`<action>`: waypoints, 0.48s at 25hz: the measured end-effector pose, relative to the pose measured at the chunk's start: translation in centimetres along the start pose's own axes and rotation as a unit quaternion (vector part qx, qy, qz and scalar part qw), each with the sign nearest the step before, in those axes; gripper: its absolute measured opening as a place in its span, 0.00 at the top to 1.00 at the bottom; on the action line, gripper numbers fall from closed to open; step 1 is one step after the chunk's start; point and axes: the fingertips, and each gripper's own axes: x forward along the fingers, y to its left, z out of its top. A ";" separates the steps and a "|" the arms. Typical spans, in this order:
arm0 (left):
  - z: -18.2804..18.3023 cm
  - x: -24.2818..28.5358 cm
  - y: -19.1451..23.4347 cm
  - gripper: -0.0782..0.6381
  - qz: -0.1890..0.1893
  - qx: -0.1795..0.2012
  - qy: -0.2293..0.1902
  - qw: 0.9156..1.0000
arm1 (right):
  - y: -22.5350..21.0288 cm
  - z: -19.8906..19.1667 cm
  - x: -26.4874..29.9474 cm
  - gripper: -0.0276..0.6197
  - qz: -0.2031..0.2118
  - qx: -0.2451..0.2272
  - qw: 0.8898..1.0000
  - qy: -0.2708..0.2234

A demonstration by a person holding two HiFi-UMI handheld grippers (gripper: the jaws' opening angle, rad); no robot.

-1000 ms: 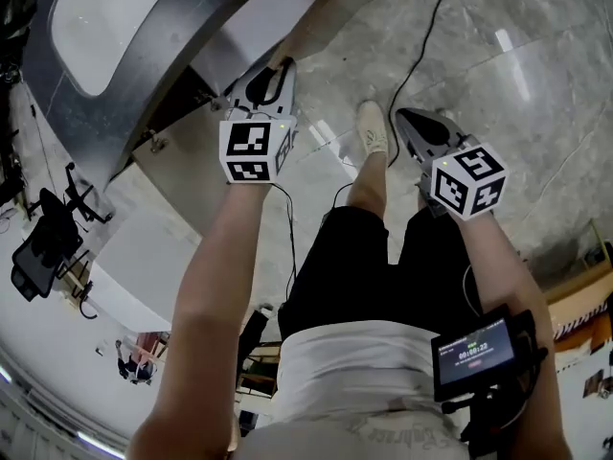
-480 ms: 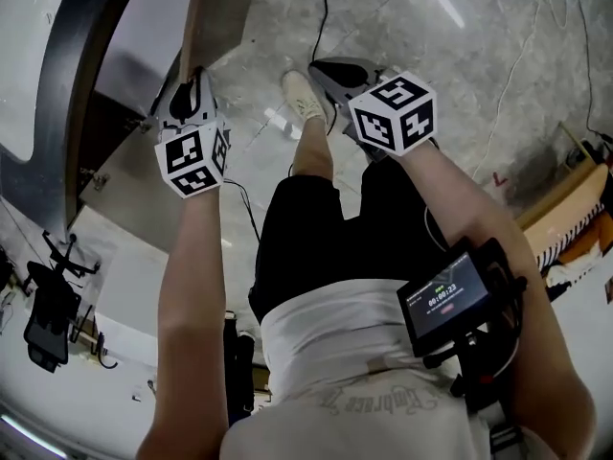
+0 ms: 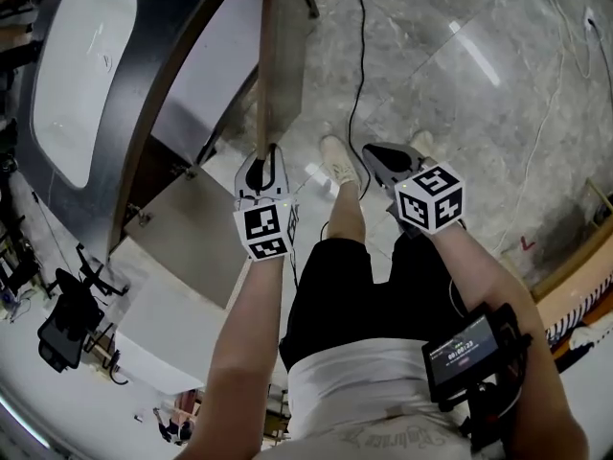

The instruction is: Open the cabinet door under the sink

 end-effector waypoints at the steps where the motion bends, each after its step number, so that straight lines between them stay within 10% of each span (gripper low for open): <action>1: 0.4 0.2 -1.1 0.80 0.001 -0.001 0.001 1.000 | -0.8 0.4 -0.9 0.93 0.001 -0.002 1.000 0.000; 12: -0.7 -0.1 -4.0 0.80 -0.038 0.006 0.003 0.999 | -1.9 0.6 -2.0 0.93 -0.005 -0.003 1.000 -0.011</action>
